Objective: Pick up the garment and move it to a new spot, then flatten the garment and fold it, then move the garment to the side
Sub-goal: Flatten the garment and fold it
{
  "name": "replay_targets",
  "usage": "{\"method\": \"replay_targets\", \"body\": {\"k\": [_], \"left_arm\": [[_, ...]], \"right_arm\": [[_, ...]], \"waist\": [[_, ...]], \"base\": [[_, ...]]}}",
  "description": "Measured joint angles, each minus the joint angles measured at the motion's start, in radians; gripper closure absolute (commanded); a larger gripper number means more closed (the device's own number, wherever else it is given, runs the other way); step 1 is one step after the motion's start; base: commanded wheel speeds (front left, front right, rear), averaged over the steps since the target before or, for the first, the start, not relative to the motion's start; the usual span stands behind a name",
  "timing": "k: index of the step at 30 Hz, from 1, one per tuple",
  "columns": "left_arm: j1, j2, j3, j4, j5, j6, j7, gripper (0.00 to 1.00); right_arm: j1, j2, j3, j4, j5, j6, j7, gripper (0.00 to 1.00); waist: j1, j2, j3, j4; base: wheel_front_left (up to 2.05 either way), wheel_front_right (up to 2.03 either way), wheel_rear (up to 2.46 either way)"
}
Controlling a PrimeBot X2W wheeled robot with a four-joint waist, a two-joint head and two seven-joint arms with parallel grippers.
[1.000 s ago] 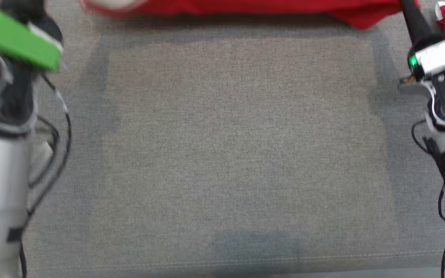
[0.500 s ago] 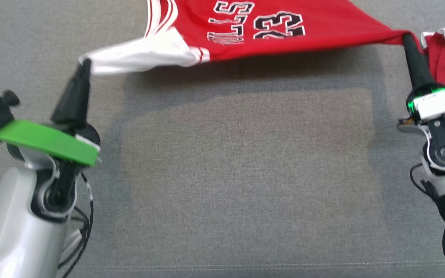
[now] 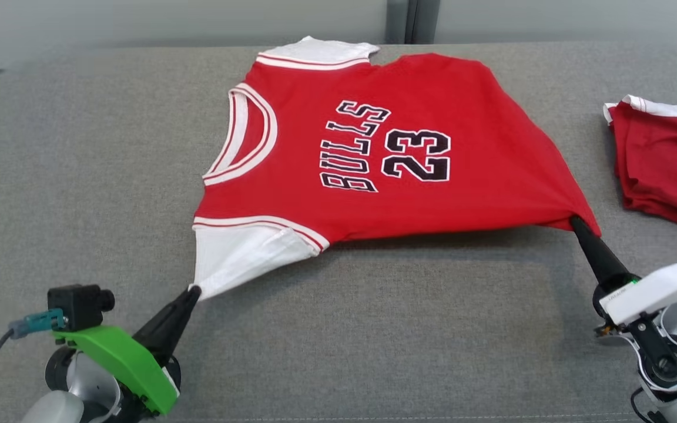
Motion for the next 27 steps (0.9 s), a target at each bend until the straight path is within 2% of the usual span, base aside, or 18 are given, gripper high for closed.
{"method": "replay_targets", "body": {"k": [6, 12, 20, 24, 27], "left_arm": [[0.089, 0.051, -0.019, -0.059, -0.002, -0.007, 0.042, 1.00], [0.159, 0.097, -0.051, -0.104, 0.000, -0.004, 0.115, 1.00], [0.201, 0.137, -0.009, -0.198, -0.010, 0.046, 0.124, 1.00], [0.241, 0.155, -0.030, -0.223, -0.034, 0.056, 0.168, 1.00], [0.246, 0.162, -0.038, -0.255, -0.033, 0.060, 0.173, 1.00]], "right_arm": [[0.095, -0.055, -0.005, -0.040, -0.009, 0.000, -0.043, 1.00], [0.141, -0.137, 0.079, -0.106, -0.089, 0.000, -0.021, 1.00], [0.212, -0.272, 0.194, -0.212, -0.139, 0.000, 0.067, 1.00], [0.216, -0.290, 0.194, -0.243, -0.137, 0.000, 0.070, 1.00], [0.211, -0.292, 0.144, -0.265, -0.129, 0.000, 0.028, 1.00]], "waist": [[0.0000, 0.0000, -0.025, -0.007], [0.0000, 0.0000, -0.024, -0.012], [0.0000, 0.0000, -0.012, -0.017], [0.0000, 0.0000, 0.004, -0.022], [0.0000, -0.0001, 0.019, -0.024]], "base": [[0.00, 0.00, 0.00], [0.00, 0.00, 0.00], [0.00, 0.00, 0.00], [0.00, 0.00, 0.00], [0.00, 0.00, 0.00]]}}
